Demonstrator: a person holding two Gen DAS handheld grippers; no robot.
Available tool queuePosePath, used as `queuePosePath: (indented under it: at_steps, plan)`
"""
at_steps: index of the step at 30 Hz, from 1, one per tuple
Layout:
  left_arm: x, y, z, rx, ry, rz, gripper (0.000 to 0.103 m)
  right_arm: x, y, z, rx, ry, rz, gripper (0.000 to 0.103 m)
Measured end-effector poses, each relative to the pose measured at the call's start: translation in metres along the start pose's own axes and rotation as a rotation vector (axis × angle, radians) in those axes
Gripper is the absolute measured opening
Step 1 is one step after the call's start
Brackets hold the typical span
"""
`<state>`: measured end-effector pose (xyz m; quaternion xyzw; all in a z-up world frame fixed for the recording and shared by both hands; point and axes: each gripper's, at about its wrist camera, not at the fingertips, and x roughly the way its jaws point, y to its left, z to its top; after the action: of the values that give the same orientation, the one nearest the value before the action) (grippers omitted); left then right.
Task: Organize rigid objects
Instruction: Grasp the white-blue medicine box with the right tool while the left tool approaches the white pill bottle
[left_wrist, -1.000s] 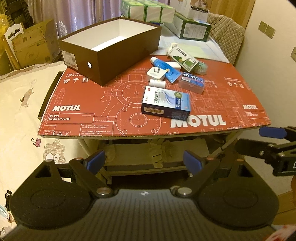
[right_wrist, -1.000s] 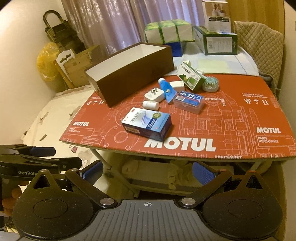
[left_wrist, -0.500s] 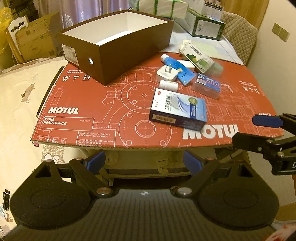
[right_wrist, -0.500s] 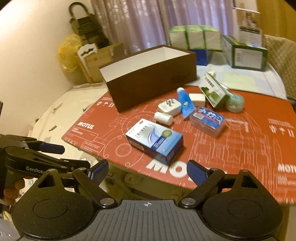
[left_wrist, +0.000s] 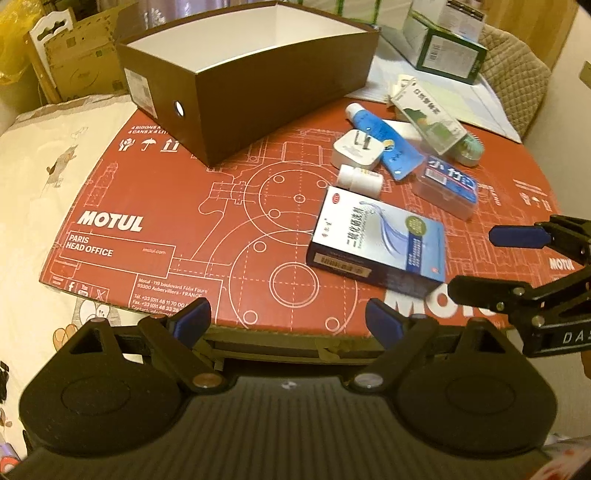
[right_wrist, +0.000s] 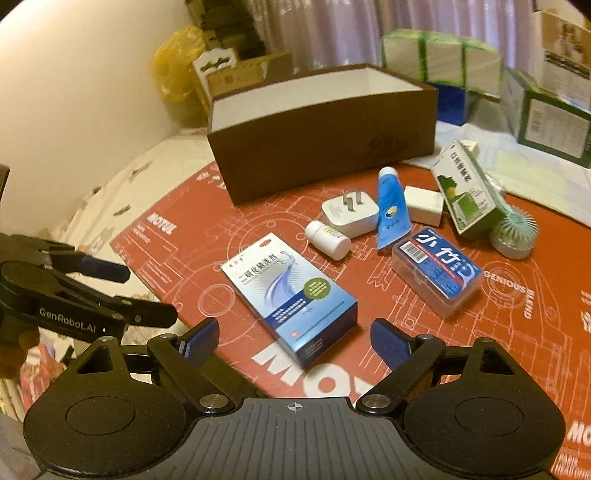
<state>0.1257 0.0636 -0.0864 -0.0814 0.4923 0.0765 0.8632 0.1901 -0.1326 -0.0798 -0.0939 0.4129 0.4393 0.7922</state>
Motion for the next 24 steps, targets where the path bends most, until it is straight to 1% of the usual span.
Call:
queuePosePath:
  at_steps: [5,10,17,18,21,24]
  plan:
    - [0.015,0.002,0.003,-0.036,0.025,0.025,0.089,0.02,-0.009,0.006,-0.061,0.041,0.027,0.087]
    - [0.026,0.004,0.002,-0.059,0.055,0.049,0.089,0.039,-0.01,0.011,-0.142,0.074,0.043,0.087]
    - [0.033,0.005,0.003,-0.061,0.069,0.07,0.089,0.06,-0.007,0.017,-0.233,0.101,0.045,0.087]
    - [0.033,0.005,0.004,-0.06,0.07,0.07,0.089,0.062,-0.007,0.017,-0.242,0.102,0.041,0.086]
    - [0.035,0.004,0.005,-0.054,0.072,0.068,0.089,0.066,-0.006,0.016,-0.265,0.111,0.036,0.073]
    - [0.037,0.003,0.006,-0.045,0.073,0.064,0.089,0.066,-0.006,0.013,-0.276,0.101,0.029,0.072]
